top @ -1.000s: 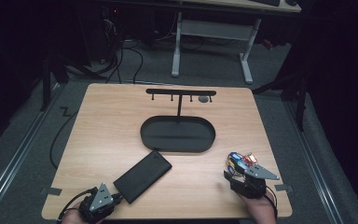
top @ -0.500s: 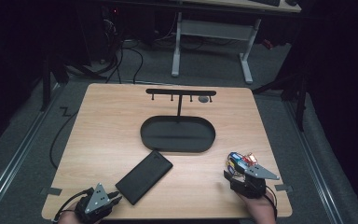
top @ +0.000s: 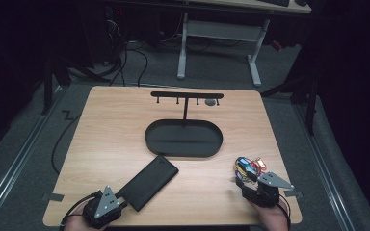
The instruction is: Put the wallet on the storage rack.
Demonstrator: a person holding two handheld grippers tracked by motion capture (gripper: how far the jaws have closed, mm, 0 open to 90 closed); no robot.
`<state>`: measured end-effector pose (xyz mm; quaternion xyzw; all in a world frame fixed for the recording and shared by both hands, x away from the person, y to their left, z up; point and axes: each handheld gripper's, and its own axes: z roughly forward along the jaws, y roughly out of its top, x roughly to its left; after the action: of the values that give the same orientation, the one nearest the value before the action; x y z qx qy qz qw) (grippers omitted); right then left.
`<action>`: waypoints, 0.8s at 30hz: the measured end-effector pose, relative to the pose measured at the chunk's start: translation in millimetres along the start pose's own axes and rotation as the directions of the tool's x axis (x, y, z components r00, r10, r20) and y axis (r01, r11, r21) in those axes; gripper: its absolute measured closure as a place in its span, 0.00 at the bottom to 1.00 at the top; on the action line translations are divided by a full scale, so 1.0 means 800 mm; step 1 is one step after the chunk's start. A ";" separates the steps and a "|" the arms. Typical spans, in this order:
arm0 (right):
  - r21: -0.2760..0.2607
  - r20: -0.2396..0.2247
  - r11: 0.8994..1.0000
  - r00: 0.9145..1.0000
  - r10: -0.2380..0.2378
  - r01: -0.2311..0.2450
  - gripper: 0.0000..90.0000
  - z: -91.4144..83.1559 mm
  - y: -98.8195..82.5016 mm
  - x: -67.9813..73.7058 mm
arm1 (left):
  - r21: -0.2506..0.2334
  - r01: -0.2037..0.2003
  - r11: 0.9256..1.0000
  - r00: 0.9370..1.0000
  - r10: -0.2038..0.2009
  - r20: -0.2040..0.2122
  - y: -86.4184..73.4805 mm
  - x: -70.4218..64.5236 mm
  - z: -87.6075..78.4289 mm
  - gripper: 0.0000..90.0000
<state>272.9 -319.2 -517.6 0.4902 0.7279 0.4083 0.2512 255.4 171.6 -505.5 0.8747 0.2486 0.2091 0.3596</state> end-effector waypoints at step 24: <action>0.002 0.082 0.998 0.995 0.063 -0.063 0.50 -0.040 -0.028 -0.019 | 0.058 -0.216 0.975 0.976 0.218 -0.030 0.040 -0.045 0.067 0.50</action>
<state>242.7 -348.3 -519.3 0.5299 0.7022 0.3937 0.2666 265.7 102.7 -523.5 0.9021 0.1637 0.2559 0.3064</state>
